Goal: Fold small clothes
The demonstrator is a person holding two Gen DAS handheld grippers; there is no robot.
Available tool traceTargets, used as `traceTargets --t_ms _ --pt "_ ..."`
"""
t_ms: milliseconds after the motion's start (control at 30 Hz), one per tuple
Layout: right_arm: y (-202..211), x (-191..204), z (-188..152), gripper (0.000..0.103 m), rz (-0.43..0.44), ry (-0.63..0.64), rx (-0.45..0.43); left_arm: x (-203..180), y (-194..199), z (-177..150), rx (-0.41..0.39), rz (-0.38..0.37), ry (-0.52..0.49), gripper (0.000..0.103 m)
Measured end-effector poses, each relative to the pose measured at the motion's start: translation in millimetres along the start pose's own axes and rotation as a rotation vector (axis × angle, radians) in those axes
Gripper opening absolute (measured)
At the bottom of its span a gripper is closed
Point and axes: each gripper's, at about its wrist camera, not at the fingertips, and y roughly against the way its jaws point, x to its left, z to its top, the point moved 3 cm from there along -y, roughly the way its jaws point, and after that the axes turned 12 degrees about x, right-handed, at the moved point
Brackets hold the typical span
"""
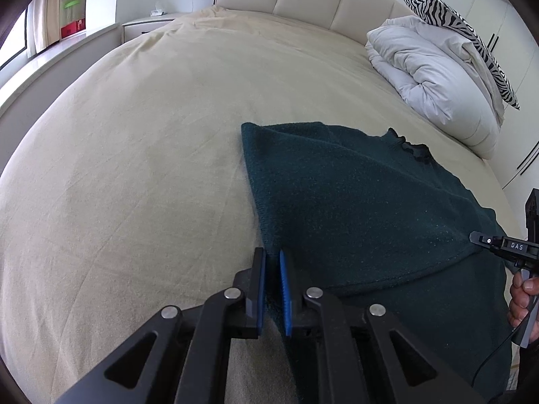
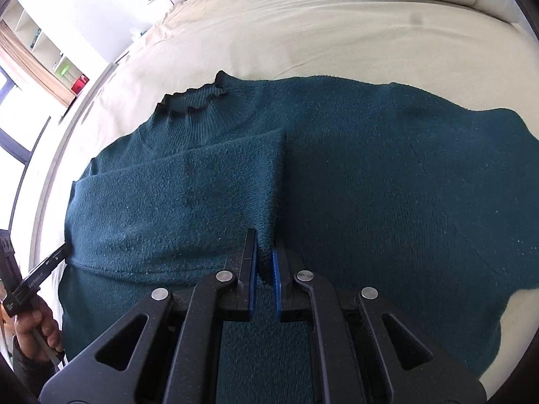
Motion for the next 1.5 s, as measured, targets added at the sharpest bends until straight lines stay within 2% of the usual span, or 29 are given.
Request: traceTargets --t_ms 167,267,400,500,567,633,667,733,767,833,933,1000,1033,1067,1100,1133,1267,1300,1367,1433,1467,1500 --pt "2 -3 -1 0.006 0.021 -0.043 0.012 0 -1 0 0.002 -0.001 -0.008 0.01" --pt "-5 -9 -1 0.006 0.067 -0.085 0.025 1 -3 0 0.007 -0.007 -0.008 0.01" --pt "-3 -3 -4 0.006 0.036 -0.068 0.013 0 -5 1 0.008 0.0 -0.006 0.01" --pt "-10 -10 -3 0.006 0.067 -0.083 0.022 -2 -5 1 0.006 0.016 -0.019 0.013" --pt "-10 -12 -2 0.006 0.086 -0.073 0.015 -3 0 1 0.001 0.023 -0.021 0.02" --pt "-3 -15 -3 0.009 0.112 -0.085 0.018 0 12 1 -0.005 0.047 0.009 0.035" --pt "3 -18 -3 0.012 0.099 -0.102 0.011 0 22 1 -0.032 0.069 0.019 0.035" --pt "25 -21 -6 0.024 0.02 -0.145 -0.062 -7 43 5 -0.107 0.1 0.007 0.039" --pt "36 -17 -6 0.026 0.015 -0.134 -0.113 -16 49 9 -0.13 0.096 -0.012 0.042" --pt "45 4 -3 0.026 0.097 -0.064 -0.146 -38 48 22 -0.148 0.065 -0.055 0.055" --pt "25 40 6 0.026 0.228 0.036 -0.109 -65 20 45 -0.134 0.045 -0.106 0.056" --pt "-6 46 14 0.026 0.277 0.029 -0.064 -66 -15 56 -0.073 0.086 -0.109 0.056" --pt "-20 40 18 0.026 0.278 0.0 -0.043 -59 -33 57 -0.029 0.101 -0.088 0.055" --pt "-31 32 20 0.026 0.289 -0.028 -0.031 -50 -41 56 -0.025 0.07 -0.064 0.055" --pt "-36 18 23 0.019 0.365 -0.06 -0.048 -43 -40 53 -0.052 0.032 -0.048 0.054" --pt "-34 1 24 0.016 0.44 -0.103 -0.069 -40 -39 50 -0.062 0.009 -0.041 0.054" --pt "-15 -76 21 0.014 0.514 -0.278 -0.2 -35 -33 46 -0.075 -0.043 -0.019 0.054" --pt "-7 -98 18 0.014 0.489 -0.34 -0.228 -33 -28 45 -0.077 -0.049 -0.009 0.054" --pt "16 -120 8 0.019 0.476 -0.377 -0.29 -34 -14 41 -0.089 -0.042 0.017 0.055" --pt "48 -133 -9 0.025 0.41 -0.357 -0.345 -41 6 33 -0.131 -0.058 0.012 0.062" --pt "67 -140 -22 0.034 0.375 -0.345 -0.378 -45 15 29 -0.149 -0.061 0.007 0.065" --pt "81 -153 -31 0.05 0.347 -0.353 -0.404 -50 24 24 -0.164 -0.066 0.004 0.071"
